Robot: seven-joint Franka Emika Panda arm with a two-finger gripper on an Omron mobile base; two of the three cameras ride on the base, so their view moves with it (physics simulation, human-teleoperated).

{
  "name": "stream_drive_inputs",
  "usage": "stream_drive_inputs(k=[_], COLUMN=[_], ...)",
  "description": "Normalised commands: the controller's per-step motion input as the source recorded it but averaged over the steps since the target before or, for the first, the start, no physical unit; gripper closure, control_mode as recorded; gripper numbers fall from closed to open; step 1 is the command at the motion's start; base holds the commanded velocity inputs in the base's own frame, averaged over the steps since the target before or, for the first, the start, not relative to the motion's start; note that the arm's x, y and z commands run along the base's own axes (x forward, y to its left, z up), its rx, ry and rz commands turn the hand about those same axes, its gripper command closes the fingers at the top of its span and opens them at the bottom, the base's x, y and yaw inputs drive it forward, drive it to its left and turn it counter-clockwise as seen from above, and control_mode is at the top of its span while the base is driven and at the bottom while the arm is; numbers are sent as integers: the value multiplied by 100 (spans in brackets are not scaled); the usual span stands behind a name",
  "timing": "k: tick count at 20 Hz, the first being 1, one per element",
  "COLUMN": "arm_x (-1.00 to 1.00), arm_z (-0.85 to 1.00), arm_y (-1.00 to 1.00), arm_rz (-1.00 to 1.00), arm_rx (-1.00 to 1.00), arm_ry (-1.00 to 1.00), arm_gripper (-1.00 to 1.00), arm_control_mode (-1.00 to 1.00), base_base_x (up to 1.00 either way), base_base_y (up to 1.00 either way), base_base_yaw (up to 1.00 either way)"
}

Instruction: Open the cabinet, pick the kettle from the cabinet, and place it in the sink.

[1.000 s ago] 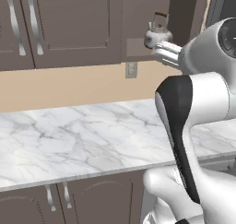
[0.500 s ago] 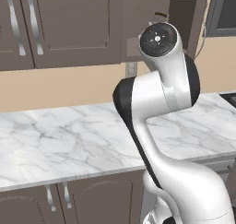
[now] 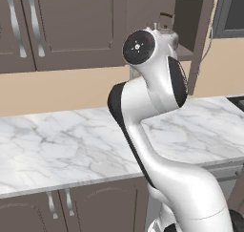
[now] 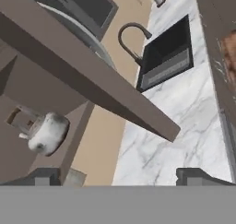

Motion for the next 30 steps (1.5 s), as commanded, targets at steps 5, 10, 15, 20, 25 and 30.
stream_drive_inputs(k=[5,10,15,20,25,30], arm_x=[25,25,23,16,8,7], arm_z=[-4,0,-2,-2,-2,-9], arm_y=[-14,-14,-10,-15,-22,-25], arm_rz=[-41,-36,-25,-16,-13,-11], arm_rx=[0,1,9,12,11,2], arm_ry=[-13,0,-4,-11,-5,-3], arm_gripper=[-100,-100,-100,-100,-100,-100], arm_control_mode=[-100,-100,-100,-100,-100,-100], base_base_x=[0,0,0,0,0,0], base_base_y=[0,0,0,0,0,0], base_base_yaw=[0,0,0,0,0,0])
